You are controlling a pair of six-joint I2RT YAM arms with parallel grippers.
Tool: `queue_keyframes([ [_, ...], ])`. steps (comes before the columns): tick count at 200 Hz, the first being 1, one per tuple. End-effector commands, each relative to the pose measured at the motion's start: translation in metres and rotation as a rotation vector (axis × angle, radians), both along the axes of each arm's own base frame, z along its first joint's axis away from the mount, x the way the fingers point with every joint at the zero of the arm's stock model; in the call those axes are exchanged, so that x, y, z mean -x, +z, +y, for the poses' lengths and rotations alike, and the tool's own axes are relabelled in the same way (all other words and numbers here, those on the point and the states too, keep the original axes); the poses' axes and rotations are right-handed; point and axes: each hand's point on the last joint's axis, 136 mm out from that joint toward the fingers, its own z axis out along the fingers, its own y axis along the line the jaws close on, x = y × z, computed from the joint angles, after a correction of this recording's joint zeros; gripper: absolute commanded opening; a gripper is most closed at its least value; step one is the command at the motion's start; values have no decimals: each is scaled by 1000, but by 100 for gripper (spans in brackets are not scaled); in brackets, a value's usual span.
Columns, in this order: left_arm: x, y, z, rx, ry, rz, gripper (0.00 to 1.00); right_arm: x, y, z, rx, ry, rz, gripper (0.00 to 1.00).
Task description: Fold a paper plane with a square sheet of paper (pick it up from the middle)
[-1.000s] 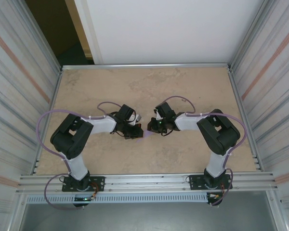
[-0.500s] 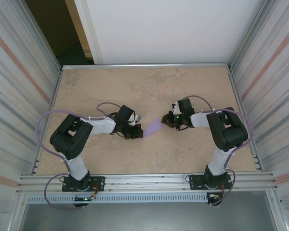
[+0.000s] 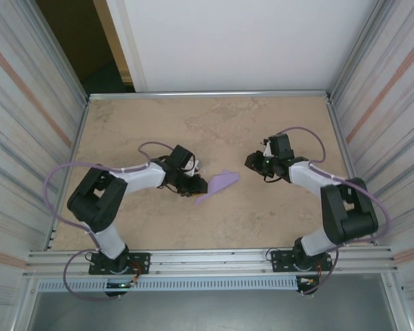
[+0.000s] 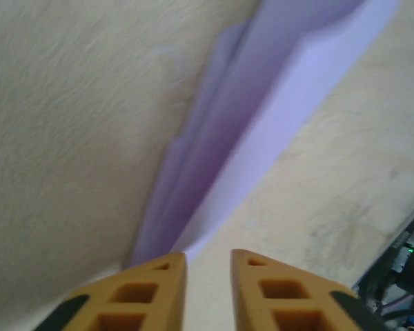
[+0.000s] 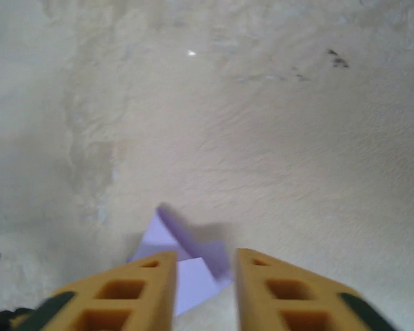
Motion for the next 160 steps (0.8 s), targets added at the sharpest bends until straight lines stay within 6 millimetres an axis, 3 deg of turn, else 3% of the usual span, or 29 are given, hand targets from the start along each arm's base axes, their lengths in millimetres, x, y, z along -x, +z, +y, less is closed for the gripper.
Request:
queue_keyframes([
  [1,-18,59,2,59,31,-117,33,23,8,-2,100,-39,37,39],
  [22,-28,78,26,44,90,-167,39,45,11,6,139,-116,128,53],
  [49,-42,93,69,-11,184,-218,51,64,12,38,133,-138,194,65],
  [97,-52,99,125,-74,303,-285,78,74,-5,102,165,-177,274,77],
  [120,-50,98,140,-109,323,-319,85,72,-14,117,212,-189,302,78],
  [160,-47,93,146,-125,326,-327,88,67,-32,114,303,-257,354,77],
])
